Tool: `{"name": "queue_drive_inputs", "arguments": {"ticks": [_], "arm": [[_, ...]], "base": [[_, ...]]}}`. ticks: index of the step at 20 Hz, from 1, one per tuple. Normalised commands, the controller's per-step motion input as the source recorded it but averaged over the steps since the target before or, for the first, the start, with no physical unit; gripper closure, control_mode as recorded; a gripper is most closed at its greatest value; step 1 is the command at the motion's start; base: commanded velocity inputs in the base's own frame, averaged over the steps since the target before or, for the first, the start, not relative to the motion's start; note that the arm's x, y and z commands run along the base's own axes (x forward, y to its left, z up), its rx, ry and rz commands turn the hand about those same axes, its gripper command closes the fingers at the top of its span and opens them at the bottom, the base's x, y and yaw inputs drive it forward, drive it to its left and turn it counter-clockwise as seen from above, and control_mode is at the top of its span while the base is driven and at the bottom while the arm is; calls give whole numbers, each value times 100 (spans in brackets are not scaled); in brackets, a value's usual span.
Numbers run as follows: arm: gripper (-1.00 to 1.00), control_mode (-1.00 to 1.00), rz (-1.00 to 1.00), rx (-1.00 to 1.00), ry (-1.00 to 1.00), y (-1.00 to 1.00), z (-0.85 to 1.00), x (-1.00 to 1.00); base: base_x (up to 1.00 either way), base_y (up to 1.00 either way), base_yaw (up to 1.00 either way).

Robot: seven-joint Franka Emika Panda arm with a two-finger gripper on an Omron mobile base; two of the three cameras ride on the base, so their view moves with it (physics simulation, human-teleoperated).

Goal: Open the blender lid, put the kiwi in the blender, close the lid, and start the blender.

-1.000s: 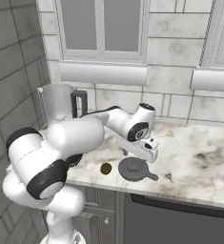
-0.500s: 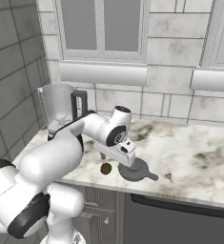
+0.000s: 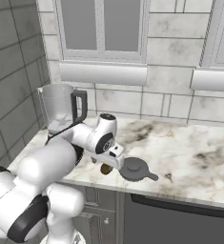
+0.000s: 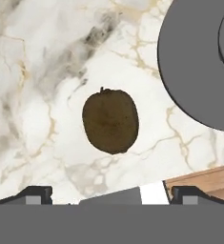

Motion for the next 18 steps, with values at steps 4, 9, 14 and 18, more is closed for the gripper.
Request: {"name": "queue_drive_inputs", "arguments": {"ticks": [4, 9, 14, 18], "arm": [[-100, -100, 4, 0, 0, 0, -30, 44], [-100, -100, 3, 0, 0, -1, -26, 28], [-100, -100, 2, -1, 0, 3, -25, 4], [-100, -100, 2, 0, 0, 0, -23, 0]], "base": [[0, 0, 0], [0, 0, 0], [0, 0, 0], [0, 0, 0]]}}
